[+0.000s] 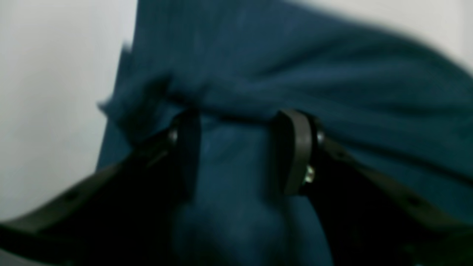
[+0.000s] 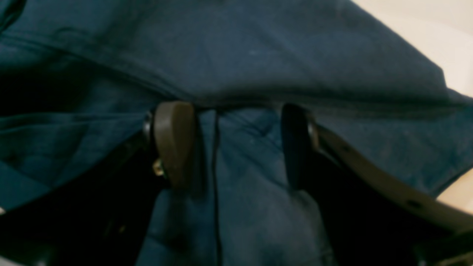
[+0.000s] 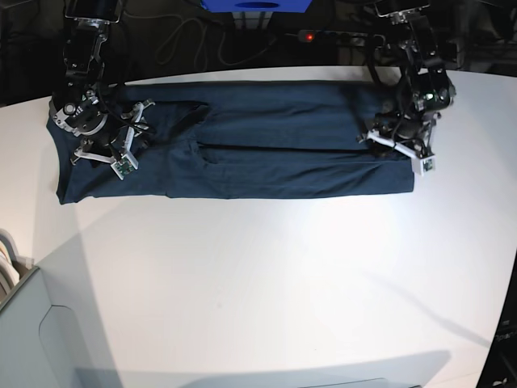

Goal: Fold the T-shirt properly
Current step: 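Move the left gripper along the shirt's end and grasp its corner, then fold the held end with the left gripper over toward the right gripper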

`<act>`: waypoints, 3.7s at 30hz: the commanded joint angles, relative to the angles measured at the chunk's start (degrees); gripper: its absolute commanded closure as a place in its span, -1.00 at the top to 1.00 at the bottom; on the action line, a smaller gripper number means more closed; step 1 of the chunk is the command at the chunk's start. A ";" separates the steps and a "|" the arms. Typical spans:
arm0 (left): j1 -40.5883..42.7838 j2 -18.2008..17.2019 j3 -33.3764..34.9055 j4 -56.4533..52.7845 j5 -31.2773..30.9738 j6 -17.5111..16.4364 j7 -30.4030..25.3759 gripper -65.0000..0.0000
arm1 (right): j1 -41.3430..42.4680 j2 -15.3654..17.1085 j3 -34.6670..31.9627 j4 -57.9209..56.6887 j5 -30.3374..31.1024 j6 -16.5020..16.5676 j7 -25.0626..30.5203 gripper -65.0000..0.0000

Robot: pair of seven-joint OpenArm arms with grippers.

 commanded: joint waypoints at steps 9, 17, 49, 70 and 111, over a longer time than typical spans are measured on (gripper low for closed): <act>7.88 -0.23 -0.22 13.37 -0.94 -0.14 -0.91 -0.04 | 0.39 0.40 0.11 0.49 0.01 0.84 -0.03 0.08; 7.26 -0.14 -12.36 14.87 -2.17 -0.32 -1.44 -0.02 | 0.48 0.40 0.11 0.49 0.01 0.84 -0.03 0.09; 0.49 -5.77 -15.96 -8.08 -24.50 -0.32 -1.53 0.22 | 0.48 0.32 0.11 0.49 0.10 0.84 -0.03 0.09; -0.30 -7.44 -9.28 -11.07 -24.41 -0.32 -4.34 -0.11 | 0.48 0.32 0.11 0.49 0.10 0.84 -0.03 0.09; 3.66 -0.06 6.98 15.57 -24.41 0.47 -5.49 -1.00 | 0.48 0.32 0.11 0.49 0.10 0.84 0.06 0.09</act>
